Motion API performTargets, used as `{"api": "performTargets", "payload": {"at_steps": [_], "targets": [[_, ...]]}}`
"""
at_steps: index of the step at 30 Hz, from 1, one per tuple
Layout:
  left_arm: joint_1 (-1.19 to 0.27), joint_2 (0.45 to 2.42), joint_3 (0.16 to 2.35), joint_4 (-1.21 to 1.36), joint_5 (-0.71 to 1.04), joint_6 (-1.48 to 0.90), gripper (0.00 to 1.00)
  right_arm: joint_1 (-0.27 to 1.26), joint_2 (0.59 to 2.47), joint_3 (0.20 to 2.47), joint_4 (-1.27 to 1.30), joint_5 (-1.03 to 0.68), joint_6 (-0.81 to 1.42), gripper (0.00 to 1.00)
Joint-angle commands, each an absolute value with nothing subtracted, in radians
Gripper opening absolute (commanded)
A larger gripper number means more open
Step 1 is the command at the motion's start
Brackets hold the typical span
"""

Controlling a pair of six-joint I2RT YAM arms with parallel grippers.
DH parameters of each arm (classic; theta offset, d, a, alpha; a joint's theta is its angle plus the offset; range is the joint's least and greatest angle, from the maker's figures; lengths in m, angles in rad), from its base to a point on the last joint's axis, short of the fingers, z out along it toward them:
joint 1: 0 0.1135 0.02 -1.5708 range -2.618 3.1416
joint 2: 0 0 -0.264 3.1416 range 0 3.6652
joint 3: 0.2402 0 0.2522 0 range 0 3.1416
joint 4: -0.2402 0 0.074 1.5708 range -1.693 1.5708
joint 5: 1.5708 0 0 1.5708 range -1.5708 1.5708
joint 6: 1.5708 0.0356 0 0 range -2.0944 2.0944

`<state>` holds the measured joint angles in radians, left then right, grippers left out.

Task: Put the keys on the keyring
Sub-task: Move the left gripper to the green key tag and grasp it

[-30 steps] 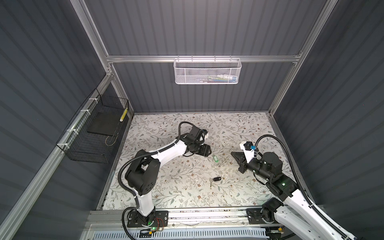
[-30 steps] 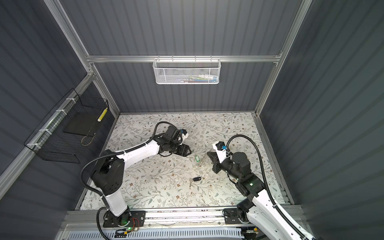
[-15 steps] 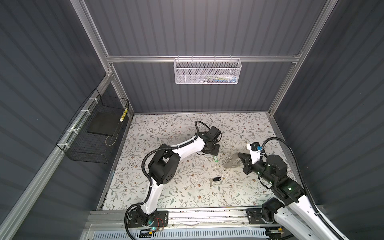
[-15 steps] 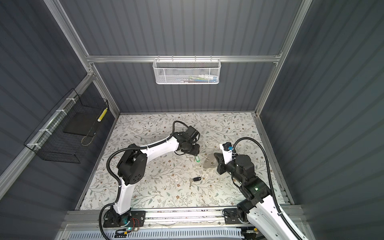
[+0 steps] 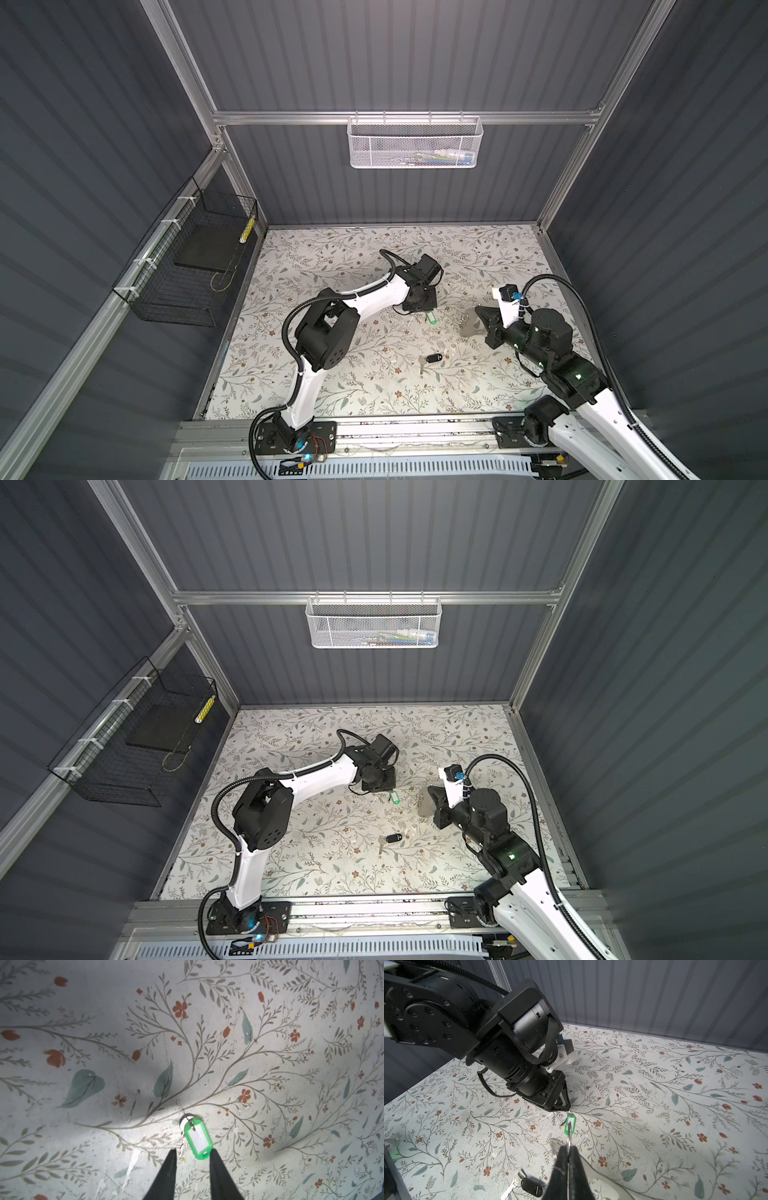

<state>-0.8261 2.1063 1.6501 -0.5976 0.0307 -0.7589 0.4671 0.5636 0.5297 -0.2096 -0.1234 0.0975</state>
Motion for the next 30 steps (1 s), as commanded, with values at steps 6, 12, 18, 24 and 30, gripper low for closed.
{"api": "performTargets", "payload": {"at_steps": [6, 12, 18, 24, 30], "targets": [[-0.836, 2.161, 1.7, -0.597, 0.053, -0.805, 0.28, 0.463, 0.553, 0.52, -0.192, -0.123, 0.095, 0.0], [-0.835, 2.194, 1.737, -0.609, 0.06, -0.8, 0.27, 0.462, 0.555, 0.517, -0.187, -0.123, 0.088, 0.0], [-0.837, 2.222, 1.767, -0.632, 0.063, -0.792, 0.25, 0.46, 0.559, 0.51, -0.182, -0.124, 0.081, 0.0], [-0.836, 2.224, 1.761, -0.64, 0.063, -0.79, 0.22, 0.458, 0.562, 0.504, -0.176, -0.129, 0.078, 0.0], [-0.836, 2.223, 1.749, -0.638, 0.062, -0.795, 0.23, 0.454, 0.567, 0.503, -0.171, -0.134, 0.077, 0.0]]}}
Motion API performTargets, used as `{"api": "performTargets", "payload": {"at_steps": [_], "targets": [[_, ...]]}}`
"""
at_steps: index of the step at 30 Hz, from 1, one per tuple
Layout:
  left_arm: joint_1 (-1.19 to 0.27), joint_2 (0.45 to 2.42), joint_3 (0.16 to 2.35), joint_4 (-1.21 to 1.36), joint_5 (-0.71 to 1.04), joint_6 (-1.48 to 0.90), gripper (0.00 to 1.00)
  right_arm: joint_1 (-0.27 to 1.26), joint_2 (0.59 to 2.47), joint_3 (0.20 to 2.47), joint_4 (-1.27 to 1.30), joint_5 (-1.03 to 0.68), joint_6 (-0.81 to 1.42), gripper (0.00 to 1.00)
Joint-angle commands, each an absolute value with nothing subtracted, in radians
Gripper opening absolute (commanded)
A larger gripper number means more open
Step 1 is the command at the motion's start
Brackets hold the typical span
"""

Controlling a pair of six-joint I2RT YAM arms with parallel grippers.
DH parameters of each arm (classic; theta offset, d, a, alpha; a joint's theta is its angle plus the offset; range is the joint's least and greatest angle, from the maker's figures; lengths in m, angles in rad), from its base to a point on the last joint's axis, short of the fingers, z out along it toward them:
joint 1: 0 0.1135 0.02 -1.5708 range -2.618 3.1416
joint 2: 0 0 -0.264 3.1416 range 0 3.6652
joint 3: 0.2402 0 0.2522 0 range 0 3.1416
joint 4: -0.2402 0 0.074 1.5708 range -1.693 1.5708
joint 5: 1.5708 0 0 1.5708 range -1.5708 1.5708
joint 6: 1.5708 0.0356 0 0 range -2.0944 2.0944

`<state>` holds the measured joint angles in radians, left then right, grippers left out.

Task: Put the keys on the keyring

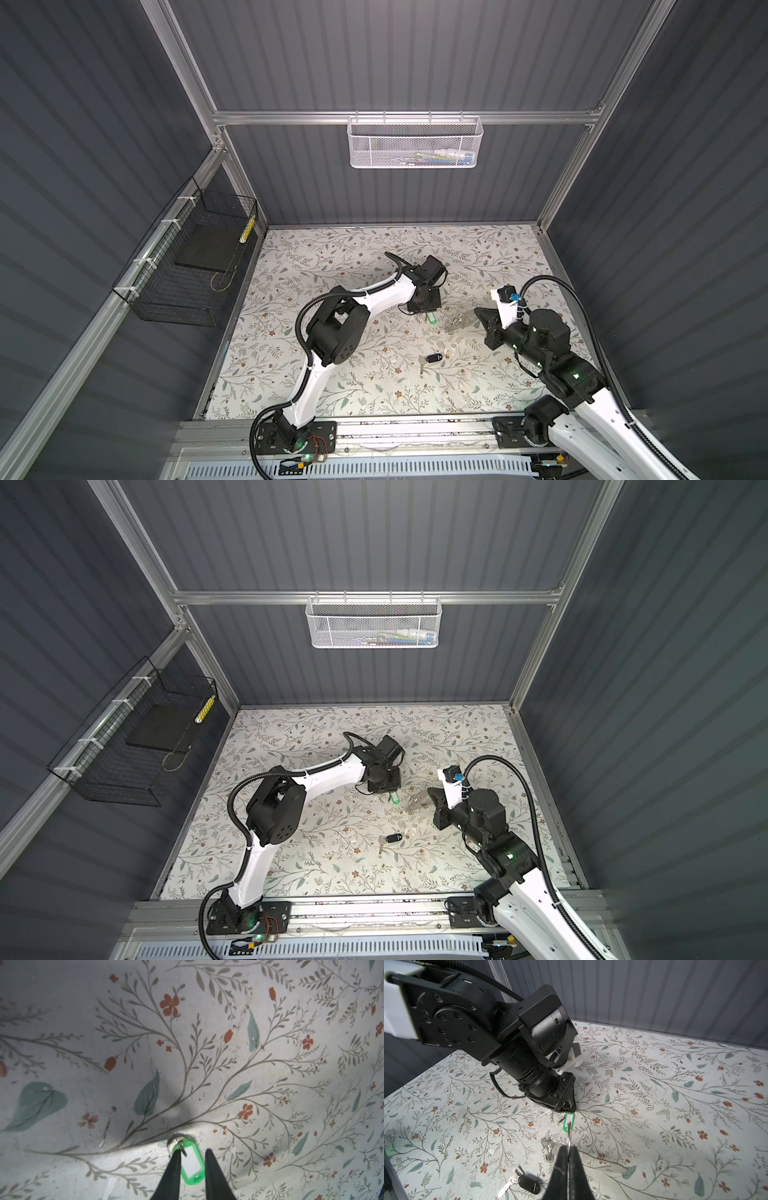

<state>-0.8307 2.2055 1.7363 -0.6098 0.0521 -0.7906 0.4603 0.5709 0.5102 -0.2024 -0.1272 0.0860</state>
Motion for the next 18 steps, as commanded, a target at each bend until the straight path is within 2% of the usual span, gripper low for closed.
{"api": "performTargets", "payload": {"at_steps": [1, 18], "targets": [[-0.836, 2.224, 1.751, -0.639, 0.063, -0.795, 0.23, 0.454, 0.567, 0.503, -0.17, -0.135, 0.078, 0.0], [-0.837, 2.232, 1.743, -0.649, 0.064, -0.811, 0.25, 0.448, 0.566, 0.491, -0.161, -0.143, 0.075, 0.0]]}}
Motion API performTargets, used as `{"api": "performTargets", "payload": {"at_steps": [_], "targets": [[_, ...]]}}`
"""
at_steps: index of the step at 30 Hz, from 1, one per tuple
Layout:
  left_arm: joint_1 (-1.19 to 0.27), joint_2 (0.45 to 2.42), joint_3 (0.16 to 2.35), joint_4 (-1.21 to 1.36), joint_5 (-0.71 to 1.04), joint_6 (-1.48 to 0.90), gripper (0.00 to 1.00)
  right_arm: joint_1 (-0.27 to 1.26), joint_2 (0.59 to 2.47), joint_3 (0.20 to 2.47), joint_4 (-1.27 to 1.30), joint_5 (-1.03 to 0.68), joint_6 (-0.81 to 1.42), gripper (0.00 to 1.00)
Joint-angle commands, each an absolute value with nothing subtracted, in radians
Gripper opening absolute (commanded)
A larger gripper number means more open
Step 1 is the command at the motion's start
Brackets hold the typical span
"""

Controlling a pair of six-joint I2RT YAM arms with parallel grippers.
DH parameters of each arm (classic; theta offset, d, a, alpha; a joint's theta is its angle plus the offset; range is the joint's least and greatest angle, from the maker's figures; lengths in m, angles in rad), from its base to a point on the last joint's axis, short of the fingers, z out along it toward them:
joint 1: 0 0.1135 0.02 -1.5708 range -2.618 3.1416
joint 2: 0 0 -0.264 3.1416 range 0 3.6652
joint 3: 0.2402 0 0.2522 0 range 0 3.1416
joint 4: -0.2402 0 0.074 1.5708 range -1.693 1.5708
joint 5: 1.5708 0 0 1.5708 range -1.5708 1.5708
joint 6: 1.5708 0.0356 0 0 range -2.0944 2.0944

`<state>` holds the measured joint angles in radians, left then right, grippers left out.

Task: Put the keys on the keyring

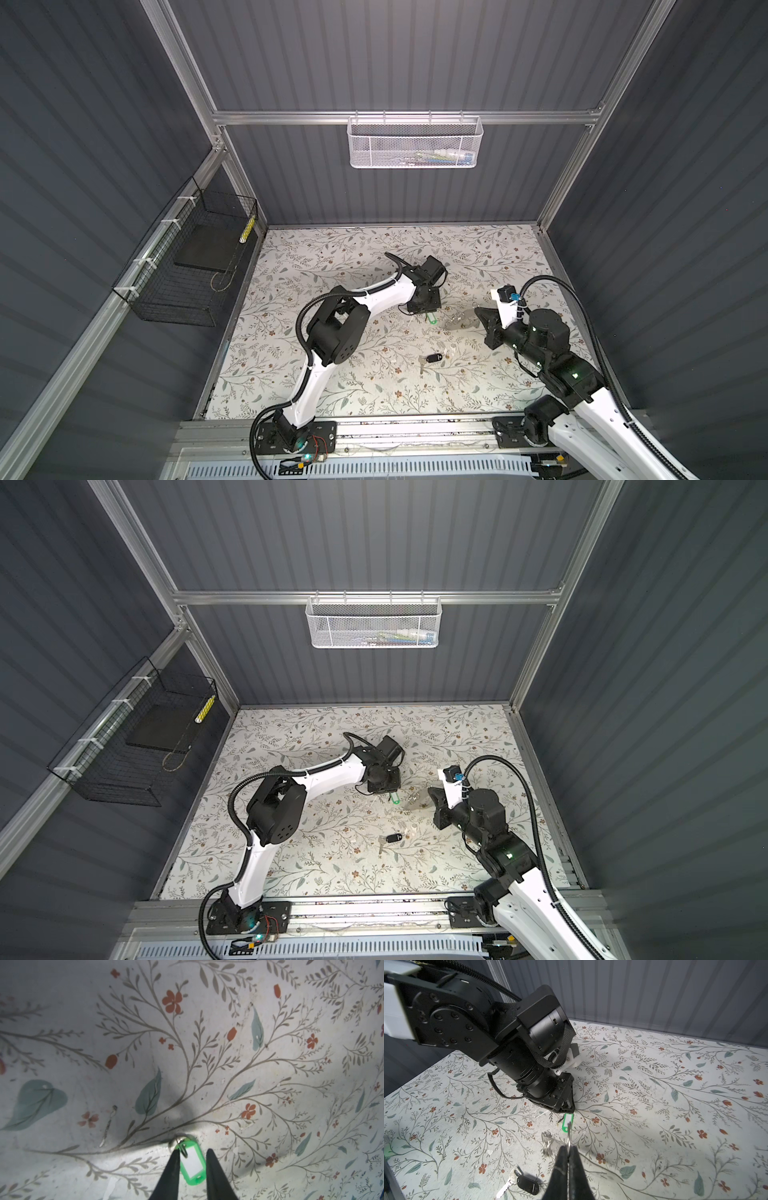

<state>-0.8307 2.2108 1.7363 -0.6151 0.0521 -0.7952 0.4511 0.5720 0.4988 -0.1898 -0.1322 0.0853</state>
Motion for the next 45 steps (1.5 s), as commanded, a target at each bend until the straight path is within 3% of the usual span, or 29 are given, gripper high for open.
{"api": "performTargets", "payload": {"at_steps": [1, 19, 36, 45], "targets": [[-0.837, 2.233, 1.742, -0.649, 0.064, -0.811, 0.25, 0.448, 0.566, 0.491, -0.159, -0.143, 0.075, 0.0], [-0.837, 2.196, 1.724, -0.604, 0.08, -0.769, 0.0, 0.442, 0.566, 0.488, -0.158, -0.147, 0.071, 0.0], [-0.835, 2.113, 1.782, -0.776, 0.084, -0.329, 0.0, 0.442, 0.615, 0.506, -0.167, -0.184, 0.06, 0.0], [-0.832, 1.951, 1.7, -0.657, 0.179, -0.028, 0.0, 0.442, 0.663, 0.542, -0.191, -0.222, 0.0, 0.0]]}}
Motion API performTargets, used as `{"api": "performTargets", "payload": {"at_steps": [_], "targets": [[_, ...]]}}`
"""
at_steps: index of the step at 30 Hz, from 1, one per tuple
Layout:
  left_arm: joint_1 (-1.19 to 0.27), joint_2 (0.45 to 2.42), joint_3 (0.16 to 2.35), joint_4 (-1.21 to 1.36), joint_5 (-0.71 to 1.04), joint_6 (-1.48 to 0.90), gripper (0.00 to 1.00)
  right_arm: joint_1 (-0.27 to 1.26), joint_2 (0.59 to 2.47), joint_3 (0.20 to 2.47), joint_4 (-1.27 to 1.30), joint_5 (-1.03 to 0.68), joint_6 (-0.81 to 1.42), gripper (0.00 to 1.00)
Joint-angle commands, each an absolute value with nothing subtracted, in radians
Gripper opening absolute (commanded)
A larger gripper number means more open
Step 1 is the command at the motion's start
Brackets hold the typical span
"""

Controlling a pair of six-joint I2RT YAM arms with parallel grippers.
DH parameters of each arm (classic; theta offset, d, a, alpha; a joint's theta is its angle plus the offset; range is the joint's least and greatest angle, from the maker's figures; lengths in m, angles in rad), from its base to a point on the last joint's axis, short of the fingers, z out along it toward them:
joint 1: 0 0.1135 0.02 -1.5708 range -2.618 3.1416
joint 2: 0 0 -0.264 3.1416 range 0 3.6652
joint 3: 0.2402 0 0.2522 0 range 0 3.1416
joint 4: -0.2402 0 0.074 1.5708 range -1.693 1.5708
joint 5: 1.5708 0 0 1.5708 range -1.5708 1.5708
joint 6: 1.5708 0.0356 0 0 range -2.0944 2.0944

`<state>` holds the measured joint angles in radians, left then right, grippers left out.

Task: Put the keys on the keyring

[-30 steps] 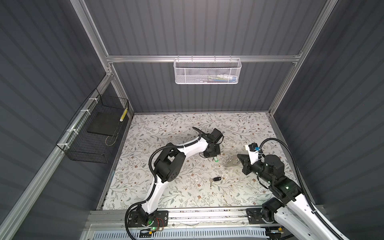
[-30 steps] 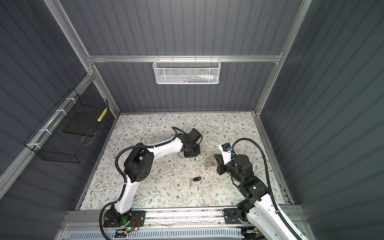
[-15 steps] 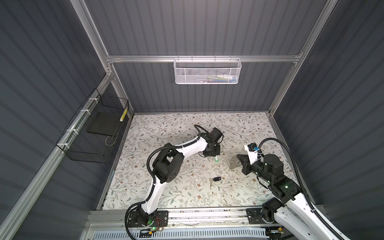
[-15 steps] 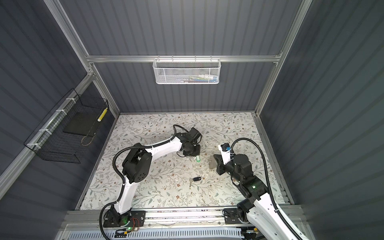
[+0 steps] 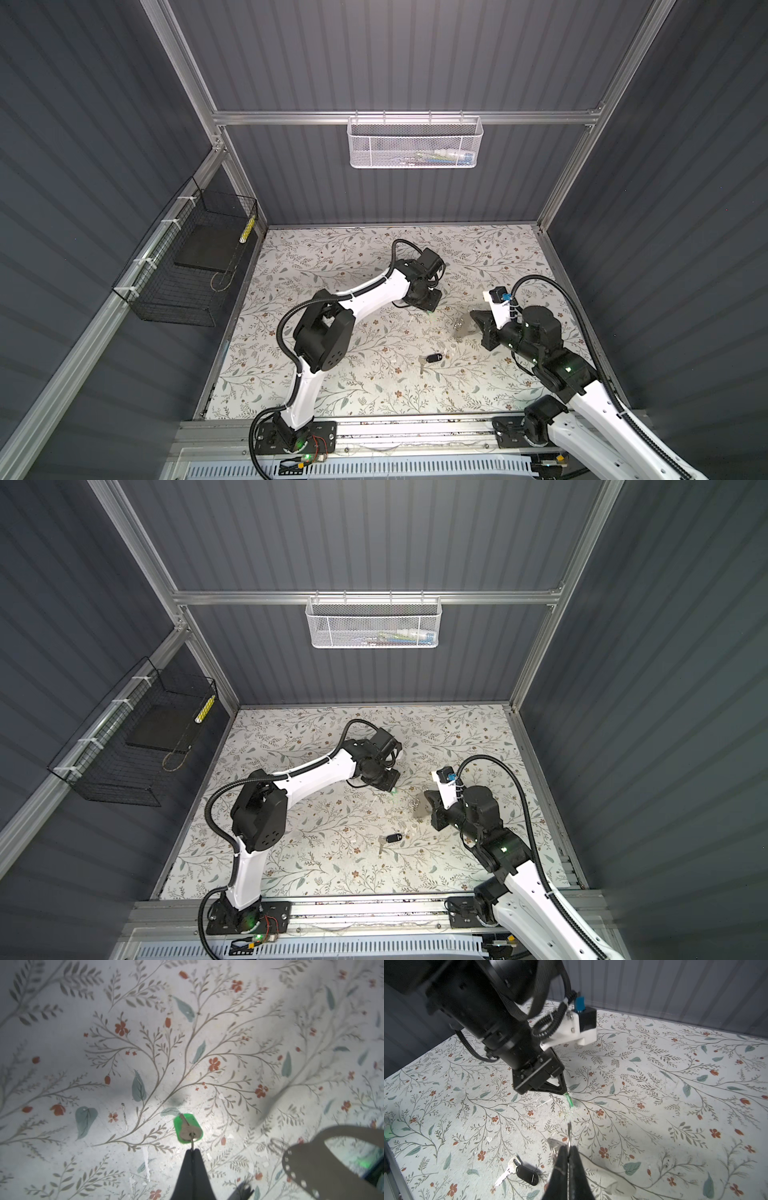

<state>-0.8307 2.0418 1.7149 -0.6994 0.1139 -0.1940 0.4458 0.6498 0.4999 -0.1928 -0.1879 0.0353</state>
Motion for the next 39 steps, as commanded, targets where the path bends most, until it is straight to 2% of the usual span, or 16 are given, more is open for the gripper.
{"api": "performTargets", "payload": {"at_steps": [1, 8, 13, 21, 29, 39], "targets": [[-0.833, 1.926, 1.686, -0.643, 0.197, 0.007, 0.0, 0.442, 0.672, 0.547, -0.198, -0.232, -0.011, 0.0], [-0.827, 1.772, 1.557, -0.553, 0.36, 0.23, 0.0, 0.442, 0.68, 0.568, -0.219, -0.224, -0.056, 0.0], [-0.822, 1.689, 1.494, -0.542, 0.47, 0.333, 0.0, 0.443, 0.696, 0.577, -0.208, -0.311, -0.106, 0.0], [-0.822, 1.573, 1.358, -0.514, 0.551, 0.42, 0.0, 0.445, 0.743, 0.611, -0.241, -0.434, -0.202, 0.0], [-0.823, 1.501, 1.283, -0.485, 0.625, 0.456, 0.0, 0.471, 0.7, 0.576, -0.19, -0.536, -0.309, 0.0], [-0.823, 1.491, 1.248, -0.438, 0.689, 0.405, 0.0, 0.538, 0.679, 0.541, -0.15, -0.498, -0.388, 0.0]]}}
